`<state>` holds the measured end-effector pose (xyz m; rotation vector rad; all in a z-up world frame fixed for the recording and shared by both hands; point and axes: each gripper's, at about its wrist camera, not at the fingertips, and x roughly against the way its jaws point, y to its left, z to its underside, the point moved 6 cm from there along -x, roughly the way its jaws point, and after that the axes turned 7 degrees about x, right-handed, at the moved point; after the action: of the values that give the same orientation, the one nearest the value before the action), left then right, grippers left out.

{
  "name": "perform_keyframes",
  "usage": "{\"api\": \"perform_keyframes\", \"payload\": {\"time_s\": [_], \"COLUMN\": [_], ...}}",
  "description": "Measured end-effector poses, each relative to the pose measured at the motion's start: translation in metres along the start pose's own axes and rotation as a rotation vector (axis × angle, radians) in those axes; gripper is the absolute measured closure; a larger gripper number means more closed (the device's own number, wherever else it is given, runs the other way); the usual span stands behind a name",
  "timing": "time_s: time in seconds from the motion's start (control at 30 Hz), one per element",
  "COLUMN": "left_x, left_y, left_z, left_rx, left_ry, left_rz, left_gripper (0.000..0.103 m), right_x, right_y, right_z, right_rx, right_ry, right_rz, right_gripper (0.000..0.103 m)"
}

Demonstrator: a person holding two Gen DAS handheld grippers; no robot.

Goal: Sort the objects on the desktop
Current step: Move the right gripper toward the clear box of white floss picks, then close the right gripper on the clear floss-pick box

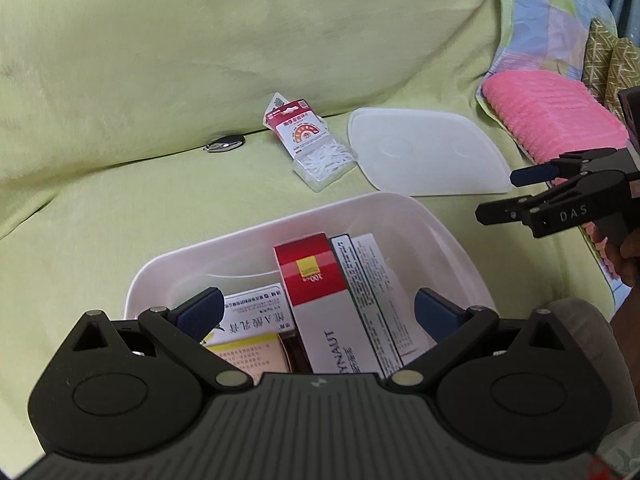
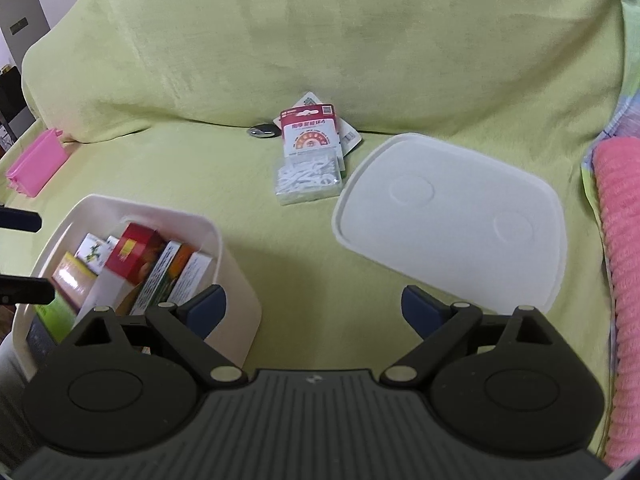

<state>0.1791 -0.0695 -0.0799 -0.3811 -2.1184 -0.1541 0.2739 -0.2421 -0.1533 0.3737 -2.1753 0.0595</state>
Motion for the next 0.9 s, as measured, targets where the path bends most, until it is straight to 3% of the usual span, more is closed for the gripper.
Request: {"api": "perform_keyframes", "payload": {"time_s": [0.6,0.9], "left_x": [-0.022,-0.032], "left_y": [0.032,0.042], "left_z": [-0.019,-0.024], "left_rx": [0.041,0.051], "left_ry": [-0.01,-0.008], "left_rz": [0.001,0.01], "left_gripper": [0.001,0.001], "right_x": [-0.093,-0.125], "right_y": [0.003,0.005], "right_z": [-0.065,-0.079], "right_rx": [-0.032,0.001], "right_ry": [0.009,0.026], "right_rz": [-0.061,-0.057], "right_gripper": [0.007,0.006]}}
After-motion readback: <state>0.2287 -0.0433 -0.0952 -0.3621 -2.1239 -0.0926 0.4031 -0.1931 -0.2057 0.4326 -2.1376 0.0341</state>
